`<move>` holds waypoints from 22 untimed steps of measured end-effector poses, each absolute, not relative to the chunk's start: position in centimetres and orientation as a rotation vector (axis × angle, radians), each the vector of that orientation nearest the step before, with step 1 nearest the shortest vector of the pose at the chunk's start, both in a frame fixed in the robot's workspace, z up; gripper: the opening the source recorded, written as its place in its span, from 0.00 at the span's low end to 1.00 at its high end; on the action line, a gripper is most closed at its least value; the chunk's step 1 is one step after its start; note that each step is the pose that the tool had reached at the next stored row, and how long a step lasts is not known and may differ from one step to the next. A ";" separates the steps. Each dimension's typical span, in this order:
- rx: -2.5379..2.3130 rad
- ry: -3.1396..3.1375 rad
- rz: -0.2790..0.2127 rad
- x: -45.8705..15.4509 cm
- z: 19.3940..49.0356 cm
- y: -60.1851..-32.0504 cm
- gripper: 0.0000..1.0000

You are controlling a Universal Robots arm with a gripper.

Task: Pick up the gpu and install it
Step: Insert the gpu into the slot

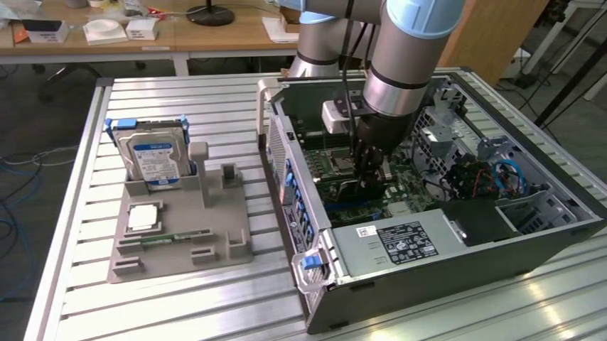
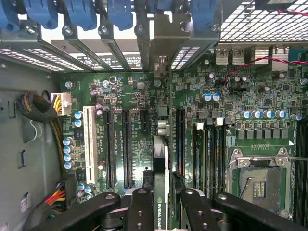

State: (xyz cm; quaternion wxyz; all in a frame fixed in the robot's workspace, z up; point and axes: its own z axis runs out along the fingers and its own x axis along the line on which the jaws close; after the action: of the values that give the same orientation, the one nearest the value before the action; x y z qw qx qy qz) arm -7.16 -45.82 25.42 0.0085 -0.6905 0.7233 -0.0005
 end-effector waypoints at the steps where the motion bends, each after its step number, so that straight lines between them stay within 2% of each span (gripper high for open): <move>1: -2.158 2.260 -0.002 -7.2 25.4 -45.8 0.26; 22: -2.179 2.239 -0.002 -6.8 25.3 -45.9 0.26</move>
State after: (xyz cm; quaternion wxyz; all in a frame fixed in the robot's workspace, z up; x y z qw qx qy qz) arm -6.80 -45.87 25.33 0.0085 -0.6973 0.7167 -0.0006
